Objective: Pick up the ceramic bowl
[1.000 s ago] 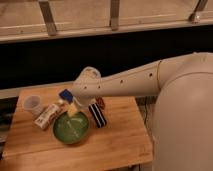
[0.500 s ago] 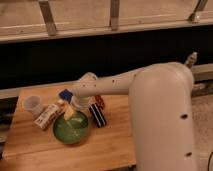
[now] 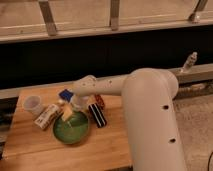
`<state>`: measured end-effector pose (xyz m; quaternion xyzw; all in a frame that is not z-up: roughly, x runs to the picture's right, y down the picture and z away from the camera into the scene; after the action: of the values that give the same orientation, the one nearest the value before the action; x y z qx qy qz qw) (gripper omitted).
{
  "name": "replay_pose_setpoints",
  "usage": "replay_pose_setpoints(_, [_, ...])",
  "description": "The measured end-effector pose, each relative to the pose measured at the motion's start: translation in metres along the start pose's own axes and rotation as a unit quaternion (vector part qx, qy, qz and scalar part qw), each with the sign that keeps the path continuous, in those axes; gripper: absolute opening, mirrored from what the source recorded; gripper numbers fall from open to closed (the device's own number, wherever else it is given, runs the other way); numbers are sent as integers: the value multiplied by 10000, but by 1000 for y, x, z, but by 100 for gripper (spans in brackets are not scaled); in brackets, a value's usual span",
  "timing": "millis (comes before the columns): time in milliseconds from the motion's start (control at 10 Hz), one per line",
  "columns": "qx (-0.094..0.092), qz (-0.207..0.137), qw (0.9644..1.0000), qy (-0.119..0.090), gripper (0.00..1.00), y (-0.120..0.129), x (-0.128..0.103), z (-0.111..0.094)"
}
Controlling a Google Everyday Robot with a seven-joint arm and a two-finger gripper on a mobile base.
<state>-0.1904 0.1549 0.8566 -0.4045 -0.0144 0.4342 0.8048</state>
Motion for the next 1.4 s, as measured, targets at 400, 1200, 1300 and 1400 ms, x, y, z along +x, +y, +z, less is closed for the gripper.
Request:
replay_pose_setpoints(400, [67, -25, 9999, 71, 49, 1, 8, 6])
replay_pose_setpoints(1200, [242, 32, 9994, -228, 0, -5, 14, -24])
replay_pose_setpoints(1300, [271, 40, 9992, -298, 0, -6, 13, -31])
replay_pose_setpoints(1400, [357, 44, 9986, -391, 0, -8, 10, -44])
